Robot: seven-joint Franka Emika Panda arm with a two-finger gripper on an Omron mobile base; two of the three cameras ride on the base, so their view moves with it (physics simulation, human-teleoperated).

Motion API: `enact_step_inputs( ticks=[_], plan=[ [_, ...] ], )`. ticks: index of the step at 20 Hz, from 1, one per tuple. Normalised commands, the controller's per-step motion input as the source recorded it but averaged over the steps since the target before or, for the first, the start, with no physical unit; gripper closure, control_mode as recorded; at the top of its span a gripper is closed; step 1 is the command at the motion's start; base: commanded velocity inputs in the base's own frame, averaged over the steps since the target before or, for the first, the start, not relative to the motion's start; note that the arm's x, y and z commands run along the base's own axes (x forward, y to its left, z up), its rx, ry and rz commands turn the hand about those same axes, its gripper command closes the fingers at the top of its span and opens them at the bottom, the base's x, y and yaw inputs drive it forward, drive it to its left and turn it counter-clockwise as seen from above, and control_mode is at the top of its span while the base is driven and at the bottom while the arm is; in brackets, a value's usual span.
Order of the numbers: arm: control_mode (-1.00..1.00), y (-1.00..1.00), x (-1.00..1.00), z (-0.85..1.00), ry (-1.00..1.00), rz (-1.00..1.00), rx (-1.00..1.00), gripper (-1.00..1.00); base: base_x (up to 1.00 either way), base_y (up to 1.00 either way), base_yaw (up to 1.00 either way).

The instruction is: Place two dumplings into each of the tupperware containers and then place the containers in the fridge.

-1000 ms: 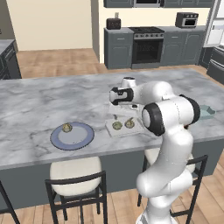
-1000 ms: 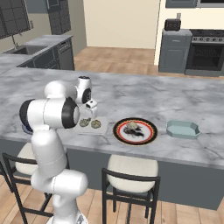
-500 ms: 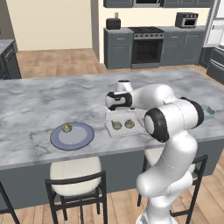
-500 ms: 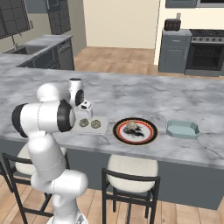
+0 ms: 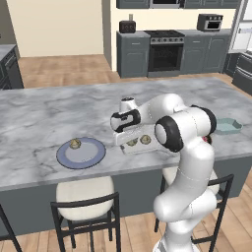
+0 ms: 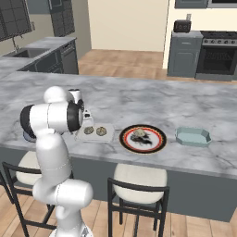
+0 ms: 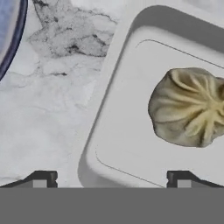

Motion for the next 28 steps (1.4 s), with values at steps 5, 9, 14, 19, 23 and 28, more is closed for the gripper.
enact_step_inputs(
  ticks=[5, 9, 14, 19, 23, 28],
  plan=[
    [-1.0, 0.02, 0.28, -0.45, 0.0, 0.19, 0.0, -1.0, 0.0, 0.0, 0.0],
    [-1.0, 0.02, -0.01, -0.16, 0.0, 0.13, 0.0, -1.0, 0.0, 0.0, 0.0],
    [-1.0, 0.03, -0.38, 0.1, -0.01, 0.05, 0.0, -1.0, 0.0, 0.0, 0.0],
    [-1.0, 0.04, -0.1, -0.03, 0.0, 0.04, 0.0, -1.0, 0.0, 0.0, 0.0],
    [-1.0, 0.19, 0.36, -0.62, 0.05, 0.07, 0.0, -1.0, 0.0, 0.0, 0.0],
    [-1.0, 0.13, 0.46, -0.67, 0.04, 0.07, 0.0, -1.0, 0.0, 0.0, 0.0]
  ],
)
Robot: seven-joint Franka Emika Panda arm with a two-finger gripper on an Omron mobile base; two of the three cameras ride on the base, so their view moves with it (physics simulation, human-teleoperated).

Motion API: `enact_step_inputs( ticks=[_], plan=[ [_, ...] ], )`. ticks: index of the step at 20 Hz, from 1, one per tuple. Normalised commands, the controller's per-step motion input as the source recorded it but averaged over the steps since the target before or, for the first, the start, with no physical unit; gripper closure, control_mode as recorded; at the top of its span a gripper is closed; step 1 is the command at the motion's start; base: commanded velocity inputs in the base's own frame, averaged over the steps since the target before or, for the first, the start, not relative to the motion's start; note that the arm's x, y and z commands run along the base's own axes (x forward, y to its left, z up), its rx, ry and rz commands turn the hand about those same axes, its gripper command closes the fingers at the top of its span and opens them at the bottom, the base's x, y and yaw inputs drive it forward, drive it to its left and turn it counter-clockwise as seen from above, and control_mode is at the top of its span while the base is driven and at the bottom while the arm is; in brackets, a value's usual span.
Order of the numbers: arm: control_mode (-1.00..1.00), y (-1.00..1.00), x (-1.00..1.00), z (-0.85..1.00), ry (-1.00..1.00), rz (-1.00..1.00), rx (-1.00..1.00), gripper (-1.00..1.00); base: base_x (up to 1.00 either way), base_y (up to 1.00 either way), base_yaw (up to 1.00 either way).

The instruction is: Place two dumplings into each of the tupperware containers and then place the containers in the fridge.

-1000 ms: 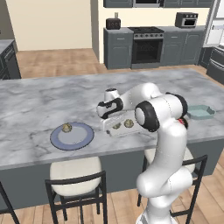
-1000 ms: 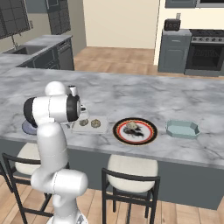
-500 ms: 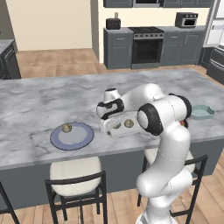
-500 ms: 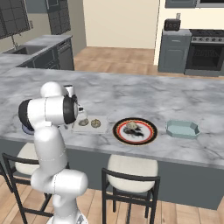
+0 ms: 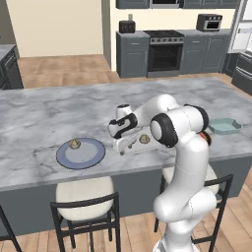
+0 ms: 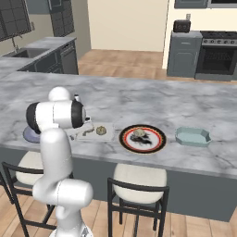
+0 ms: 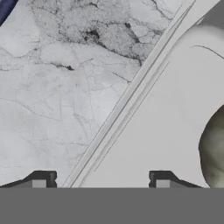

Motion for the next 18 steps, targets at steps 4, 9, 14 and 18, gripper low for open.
enact_step_inputs(
  ticks=[4, 9, 14, 18],
  plan=[
    [-1.0, 0.13, 0.04, -0.76, 0.05, 0.02, -0.02, 1.0, 0.0, 0.0, 0.0],
    [-1.0, 0.25, -0.2, -0.55, 0.01, 0.0, -0.02, 1.0, 0.0, 0.0, 0.0],
    [-1.0, 0.42, -0.86, -0.04, -0.13, 0.0, 0.0, 1.0, 0.0, 0.0, 0.0],
    [-1.0, 0.33, -0.92, 0.0, -0.22, 0.0, 0.0, 1.0, 0.0, 0.0, 0.0]
  ],
)
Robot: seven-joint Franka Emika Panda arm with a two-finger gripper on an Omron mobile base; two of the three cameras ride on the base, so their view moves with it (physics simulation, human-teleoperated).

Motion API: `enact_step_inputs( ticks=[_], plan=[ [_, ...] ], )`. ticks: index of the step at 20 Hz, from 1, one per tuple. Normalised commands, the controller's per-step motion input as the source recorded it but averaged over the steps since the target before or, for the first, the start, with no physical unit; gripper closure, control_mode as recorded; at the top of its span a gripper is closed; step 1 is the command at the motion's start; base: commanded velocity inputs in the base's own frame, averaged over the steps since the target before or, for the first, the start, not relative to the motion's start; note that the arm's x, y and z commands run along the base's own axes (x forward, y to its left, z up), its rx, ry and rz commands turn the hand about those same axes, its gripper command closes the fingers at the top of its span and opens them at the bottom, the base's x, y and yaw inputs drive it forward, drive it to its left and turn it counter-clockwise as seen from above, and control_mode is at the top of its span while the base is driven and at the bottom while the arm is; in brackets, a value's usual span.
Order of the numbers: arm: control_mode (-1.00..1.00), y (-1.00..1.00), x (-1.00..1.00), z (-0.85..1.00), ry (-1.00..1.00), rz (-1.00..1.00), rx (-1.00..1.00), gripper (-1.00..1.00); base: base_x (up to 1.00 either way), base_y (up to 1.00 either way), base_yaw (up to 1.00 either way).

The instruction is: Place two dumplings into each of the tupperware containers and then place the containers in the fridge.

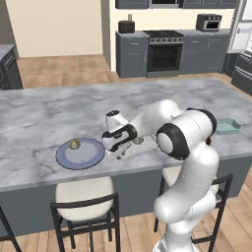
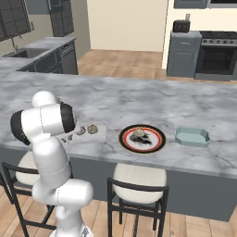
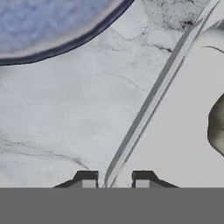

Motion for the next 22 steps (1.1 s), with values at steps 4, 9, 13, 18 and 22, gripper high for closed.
enact_step_inputs(
  ticks=[4, 9, 13, 18, 22],
  plan=[
    [-1.0, 0.15, -0.71, 0.0, -0.09, 0.0, 0.0, 1.0, 0.0, 0.0, 0.0],
    [-1.0, 0.0, -0.54, 0.11, -0.07, 0.0, 0.0, 1.0, 0.0, 0.0, 0.0],
    [-1.0, 0.0, -0.23, 0.57, -0.2, 0.01, 0.01, 1.0, 0.0, 0.0, 0.0],
    [-1.0, -0.05, -0.17, 0.96, -0.27, 0.02, 0.04, 1.0, 0.0, 0.0, 0.0],
    [-1.0, -0.17, -0.62, 1.0, -0.18, 0.03, 0.0, 1.0, 0.0, 0.0, 0.0]
  ],
)
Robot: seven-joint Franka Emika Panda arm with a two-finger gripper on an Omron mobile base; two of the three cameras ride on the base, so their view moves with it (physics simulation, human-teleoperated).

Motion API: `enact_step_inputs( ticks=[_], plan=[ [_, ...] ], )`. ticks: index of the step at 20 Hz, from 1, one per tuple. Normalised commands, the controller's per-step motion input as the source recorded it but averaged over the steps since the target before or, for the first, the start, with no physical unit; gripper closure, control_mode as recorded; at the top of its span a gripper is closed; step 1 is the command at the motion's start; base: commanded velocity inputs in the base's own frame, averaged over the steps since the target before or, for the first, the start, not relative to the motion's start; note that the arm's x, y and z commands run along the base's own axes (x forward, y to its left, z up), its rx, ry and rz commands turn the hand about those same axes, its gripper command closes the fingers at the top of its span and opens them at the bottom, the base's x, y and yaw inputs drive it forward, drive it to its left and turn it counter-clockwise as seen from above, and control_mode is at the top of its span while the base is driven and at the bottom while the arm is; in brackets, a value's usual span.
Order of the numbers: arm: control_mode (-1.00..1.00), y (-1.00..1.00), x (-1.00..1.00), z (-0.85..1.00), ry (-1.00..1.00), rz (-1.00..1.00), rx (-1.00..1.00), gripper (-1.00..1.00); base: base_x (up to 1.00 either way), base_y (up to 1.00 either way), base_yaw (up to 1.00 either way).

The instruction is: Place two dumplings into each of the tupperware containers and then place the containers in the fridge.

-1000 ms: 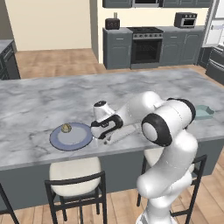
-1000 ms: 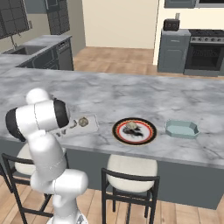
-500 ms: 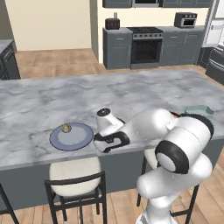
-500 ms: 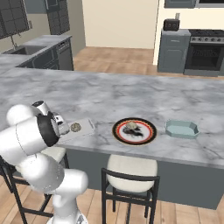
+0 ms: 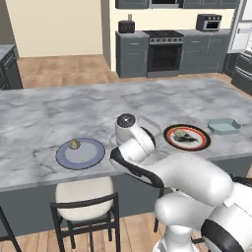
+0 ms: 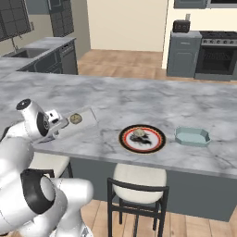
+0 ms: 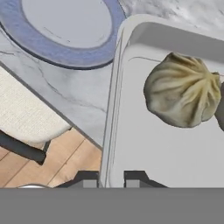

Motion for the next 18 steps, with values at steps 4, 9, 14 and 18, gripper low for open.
enact_step_inputs(
  ticks=[4, 9, 14, 18],
  plan=[
    [-1.0, -0.41, -0.9, 1.0, -0.21, 0.0, 0.0, 1.0, 0.0, 0.0, 0.0],
    [-1.0, -0.56, -0.9, 0.95, -0.09, 0.0, 0.02, 1.0, 0.0, 0.0, 0.0],
    [-1.0, -0.48, -0.82, 0.6, 0.11, 0.0, 0.0, 1.0, 0.0, 0.0, 0.0],
    [-1.0, -0.5, -0.73, 0.39, 0.24, -0.01, 0.02, 1.0, 0.0, 0.0, 0.0]
  ],
)
